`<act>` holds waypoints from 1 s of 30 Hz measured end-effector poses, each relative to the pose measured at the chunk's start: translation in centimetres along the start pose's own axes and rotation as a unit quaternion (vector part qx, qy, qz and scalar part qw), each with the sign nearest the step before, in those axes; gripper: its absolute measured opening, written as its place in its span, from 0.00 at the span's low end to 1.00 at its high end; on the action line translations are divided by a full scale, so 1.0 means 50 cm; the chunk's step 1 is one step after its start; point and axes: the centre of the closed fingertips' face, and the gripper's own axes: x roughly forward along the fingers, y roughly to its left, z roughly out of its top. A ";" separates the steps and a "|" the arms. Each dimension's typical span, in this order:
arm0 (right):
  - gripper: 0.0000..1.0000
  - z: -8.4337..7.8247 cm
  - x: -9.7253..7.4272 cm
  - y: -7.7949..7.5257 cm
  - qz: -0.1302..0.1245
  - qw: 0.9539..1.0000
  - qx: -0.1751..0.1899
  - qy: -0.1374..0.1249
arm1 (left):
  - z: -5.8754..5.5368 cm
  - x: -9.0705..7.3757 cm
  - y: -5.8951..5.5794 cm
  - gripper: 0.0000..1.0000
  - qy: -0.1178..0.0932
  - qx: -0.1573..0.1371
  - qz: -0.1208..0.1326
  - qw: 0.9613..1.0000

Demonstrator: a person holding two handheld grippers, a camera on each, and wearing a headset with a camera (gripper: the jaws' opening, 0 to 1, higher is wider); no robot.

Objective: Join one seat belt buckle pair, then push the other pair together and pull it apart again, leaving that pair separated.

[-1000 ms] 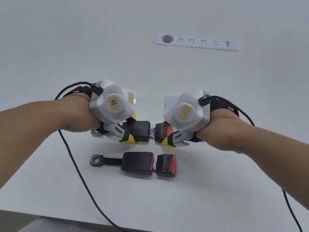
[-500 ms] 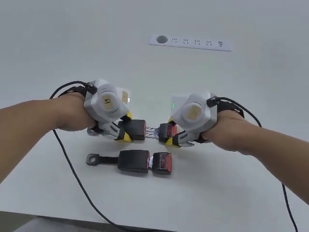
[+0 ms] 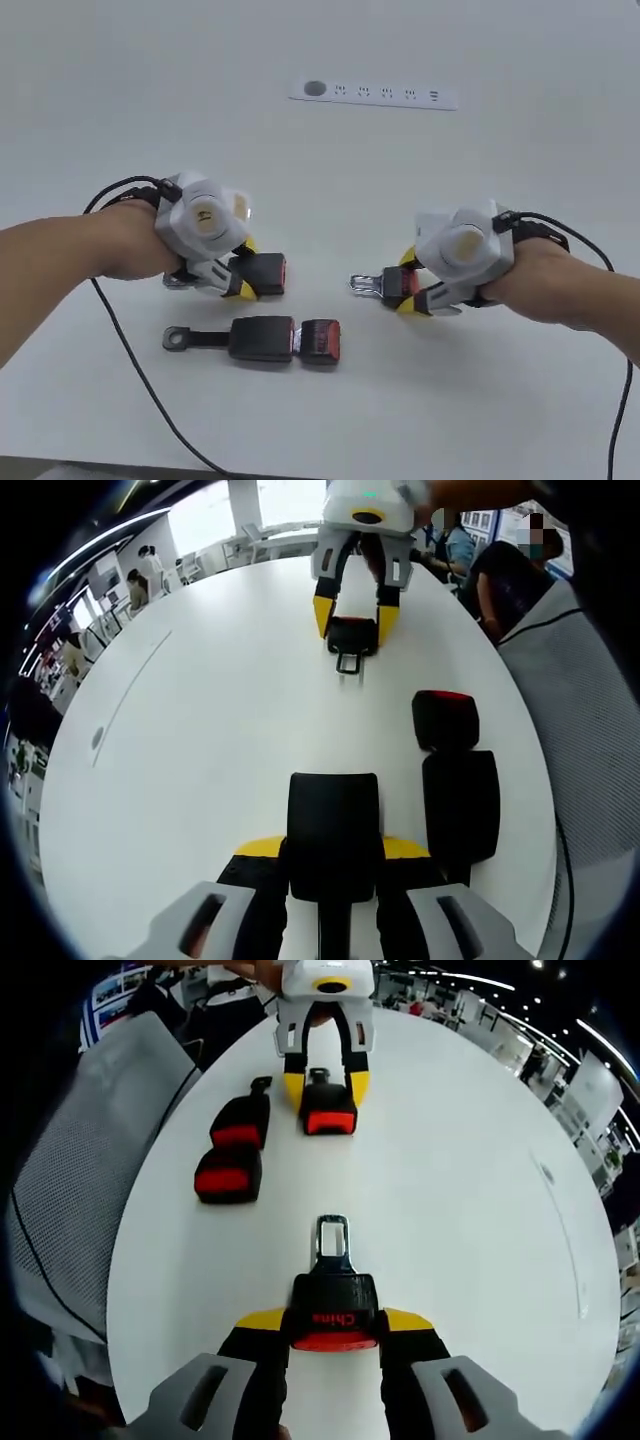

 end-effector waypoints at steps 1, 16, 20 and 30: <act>0.32 -0.005 -0.004 0.001 0.000 1.000 0.003 0.002 | -0.001 0.000 0.001 0.34 0.000 0.000 0.001 1.000; 0.37 -0.045 -0.020 -0.003 0.000 0.999 0.034 0.018 | 0.000 -0.003 -0.001 0.34 0.004 -0.001 0.006 1.000; 0.40 -0.050 -0.016 -0.011 -0.007 0.999 0.038 0.021 | 0.000 -0.003 -0.001 0.35 0.005 -0.006 0.008 1.000; 0.41 0.014 -0.058 0.003 -0.046 0.997 0.058 -0.006 | 0.004 -0.041 0.011 0.47 -0.034 -0.059 0.039 0.997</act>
